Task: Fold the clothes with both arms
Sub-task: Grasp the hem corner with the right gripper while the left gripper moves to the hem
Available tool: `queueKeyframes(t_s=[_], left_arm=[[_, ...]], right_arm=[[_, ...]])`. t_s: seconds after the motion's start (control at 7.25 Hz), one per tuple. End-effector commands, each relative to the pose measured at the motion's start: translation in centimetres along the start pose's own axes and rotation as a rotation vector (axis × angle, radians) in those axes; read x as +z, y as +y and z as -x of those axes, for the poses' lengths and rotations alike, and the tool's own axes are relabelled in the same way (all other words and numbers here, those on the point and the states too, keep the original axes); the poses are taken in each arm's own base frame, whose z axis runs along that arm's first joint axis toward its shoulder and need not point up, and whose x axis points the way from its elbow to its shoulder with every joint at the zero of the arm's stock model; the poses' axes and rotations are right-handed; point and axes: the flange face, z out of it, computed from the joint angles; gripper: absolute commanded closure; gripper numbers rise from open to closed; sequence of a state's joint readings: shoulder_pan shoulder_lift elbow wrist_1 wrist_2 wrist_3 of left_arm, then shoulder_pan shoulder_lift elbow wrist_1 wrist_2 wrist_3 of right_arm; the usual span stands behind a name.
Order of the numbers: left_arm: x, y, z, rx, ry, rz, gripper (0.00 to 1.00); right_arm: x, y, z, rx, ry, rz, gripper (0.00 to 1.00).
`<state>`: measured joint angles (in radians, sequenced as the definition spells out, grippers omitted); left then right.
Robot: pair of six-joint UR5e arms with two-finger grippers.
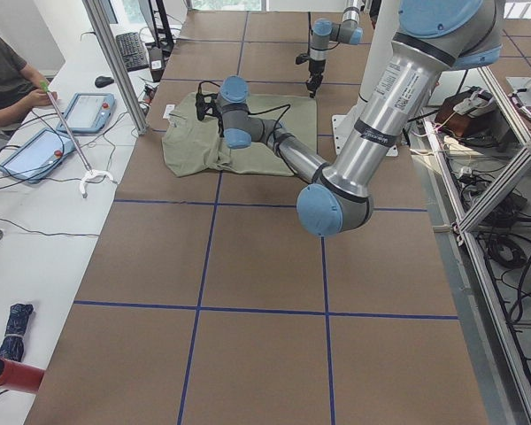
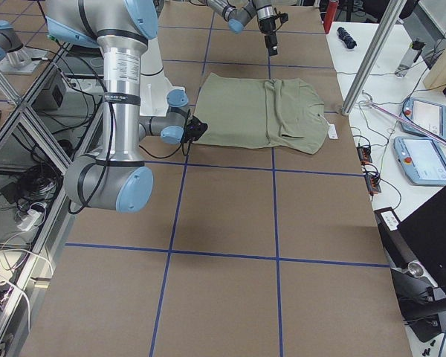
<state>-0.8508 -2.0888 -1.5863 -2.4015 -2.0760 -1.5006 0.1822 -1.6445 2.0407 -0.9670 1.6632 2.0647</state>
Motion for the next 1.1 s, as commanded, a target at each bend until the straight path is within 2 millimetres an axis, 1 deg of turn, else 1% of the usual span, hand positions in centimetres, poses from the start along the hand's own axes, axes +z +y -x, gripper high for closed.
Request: queueKeyframes(t_s=[0.0, 0.14, 0.28, 0.41, 0.55, 0.69, 0.83, 0.96], left_arm=[[-1.0, 1.0, 1.7, -0.009, -0.013, 0.004, 0.02], [-1.5, 3.3, 3.4, -0.017, -0.022, 0.028, 0.01], [-0.8, 7.9, 4.4, -0.091, -0.04, 0.066, 0.01], [0.4, 13.1, 3.6, -0.123, -0.093, 0.074, 0.01], [1.5, 19.2, 2.0, -0.147, -0.194, 0.076, 0.01], [1.6, 24.2, 0.8, -0.179, -0.247, 0.09, 0.01], [2.3, 28.2, 2.2, -0.229, -0.306, 0.092, 0.02], [2.1, 30.7, 5.8, -0.206, -0.364, 0.068, 0.02]], right_arm=[[-1.7, 0.4, 0.9, 0.001, -0.032, 0.014, 1.0], [-2.1, 0.3, 1.0, 0.007, -0.041, 0.013, 1.0], [-2.3, 0.0, 1.1, 0.014, -0.044, 0.008, 1.0], [-2.3, -0.2, 1.2, 0.014, -0.045, 0.006, 1.0], [-2.4, -0.5, 1.2, 0.02, -0.046, -0.002, 1.0], [-2.9, -1.7, 1.7, 0.034, -0.06, -0.021, 1.0], [-3.4, -2.8, 2.0, 0.044, -0.069, -0.035, 1.0], [-3.5, -3.0, 2.1, 0.046, -0.072, -0.041, 1.0]])
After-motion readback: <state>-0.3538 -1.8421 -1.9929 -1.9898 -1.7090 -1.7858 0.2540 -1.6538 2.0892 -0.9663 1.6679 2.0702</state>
